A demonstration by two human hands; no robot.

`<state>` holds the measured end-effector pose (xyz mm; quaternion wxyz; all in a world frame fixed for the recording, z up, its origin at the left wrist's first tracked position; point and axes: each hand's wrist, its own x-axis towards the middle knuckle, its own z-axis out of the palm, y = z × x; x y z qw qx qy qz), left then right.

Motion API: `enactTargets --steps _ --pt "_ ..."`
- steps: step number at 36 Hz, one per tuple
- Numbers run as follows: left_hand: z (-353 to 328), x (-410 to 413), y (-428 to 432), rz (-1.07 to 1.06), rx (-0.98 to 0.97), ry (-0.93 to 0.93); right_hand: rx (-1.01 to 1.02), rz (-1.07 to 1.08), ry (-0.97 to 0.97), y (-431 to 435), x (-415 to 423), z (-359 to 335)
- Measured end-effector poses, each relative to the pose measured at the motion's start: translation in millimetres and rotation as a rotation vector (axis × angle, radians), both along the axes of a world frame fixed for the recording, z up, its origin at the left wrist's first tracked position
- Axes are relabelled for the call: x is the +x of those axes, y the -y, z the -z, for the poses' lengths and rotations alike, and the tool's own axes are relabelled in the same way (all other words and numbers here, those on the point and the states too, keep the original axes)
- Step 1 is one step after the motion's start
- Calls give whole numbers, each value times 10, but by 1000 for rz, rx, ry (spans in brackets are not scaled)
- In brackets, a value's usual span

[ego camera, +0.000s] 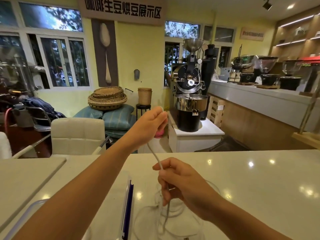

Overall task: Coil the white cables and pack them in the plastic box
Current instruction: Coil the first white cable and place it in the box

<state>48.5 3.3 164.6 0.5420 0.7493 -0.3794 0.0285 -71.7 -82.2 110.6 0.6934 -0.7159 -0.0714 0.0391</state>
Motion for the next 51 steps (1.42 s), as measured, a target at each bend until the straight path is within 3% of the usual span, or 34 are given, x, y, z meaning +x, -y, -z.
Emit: enactTargets --steps 9,15,19,23,28,35,40,45,51 --pt "259 -17 -118 11 49 35 -207 37 166 408 198 -561" --pt "336 -181 -132 147 -96 -121 -427 114 340 582 447 -874" --pt "366 -277 -134 289 -181 -207 -446 111 418 667 598 -986" --pt "329 -386 -112 405 -222 -291 -330 59 433 741 753 -877" --pt "244 -436 -47 501 -284 -363 38 -42 342 667 949 -502" --pt "66 -341 111 430 -400 -366 190 107 156 231 903 -12" --pt "-7 -123 164 253 -376 -249 -74 57 98 64 633 44" --pt "21 19 115 55 -169 51 -484 108 231 176 501 -104" --pt "119 65 -3 0 -39 115 -797 147 402 416 390 -424"
